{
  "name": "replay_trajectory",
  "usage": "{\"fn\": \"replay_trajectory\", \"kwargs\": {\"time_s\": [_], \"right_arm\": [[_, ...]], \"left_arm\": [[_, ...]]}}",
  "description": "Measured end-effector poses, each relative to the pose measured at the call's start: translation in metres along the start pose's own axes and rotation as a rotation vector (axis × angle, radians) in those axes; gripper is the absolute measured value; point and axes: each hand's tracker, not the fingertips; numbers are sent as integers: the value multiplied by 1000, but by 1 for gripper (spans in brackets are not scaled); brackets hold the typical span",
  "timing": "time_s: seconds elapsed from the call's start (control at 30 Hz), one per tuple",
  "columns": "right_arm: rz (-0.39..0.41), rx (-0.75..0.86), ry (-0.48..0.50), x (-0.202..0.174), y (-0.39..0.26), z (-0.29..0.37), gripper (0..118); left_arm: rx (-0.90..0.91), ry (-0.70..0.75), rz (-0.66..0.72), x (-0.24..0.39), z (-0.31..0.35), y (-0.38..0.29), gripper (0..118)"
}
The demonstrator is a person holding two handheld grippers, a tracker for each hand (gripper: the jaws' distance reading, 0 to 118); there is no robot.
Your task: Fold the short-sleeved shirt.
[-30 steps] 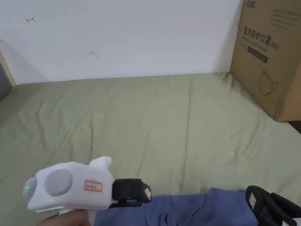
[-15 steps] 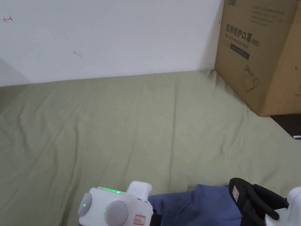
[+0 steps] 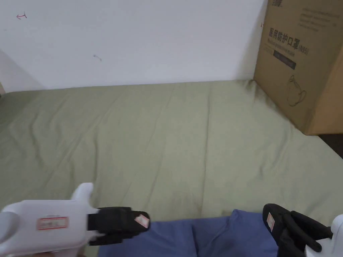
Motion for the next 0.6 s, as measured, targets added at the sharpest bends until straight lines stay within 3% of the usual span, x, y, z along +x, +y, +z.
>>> {"fn": "replay_trajectory", "kwargs": {"time_s": [0.03,0.07,0.27,0.4,0.5,0.6], "right_arm": [[0,-6,2,-2,-1,-2,3],[0,-14,5,-4,-2,-4,3],[7,-65,24,-18,-5,-19,3],[-10,-121,41,-23,-7,-30,3],[-14,-152,32,-26,-9,-37,3],[-15,-173,17,-30,-8,-43,3]], "left_arm": [[3,-12,59,-18,15,0,110],[0,-31,102,-35,26,-1,117],[47,-148,422,-109,38,-34,118],[-58,-355,539,-136,-7,-52,118],[-53,-465,513,-116,-51,-48,118],[-98,-328,350,-106,-76,-35,116]]}}
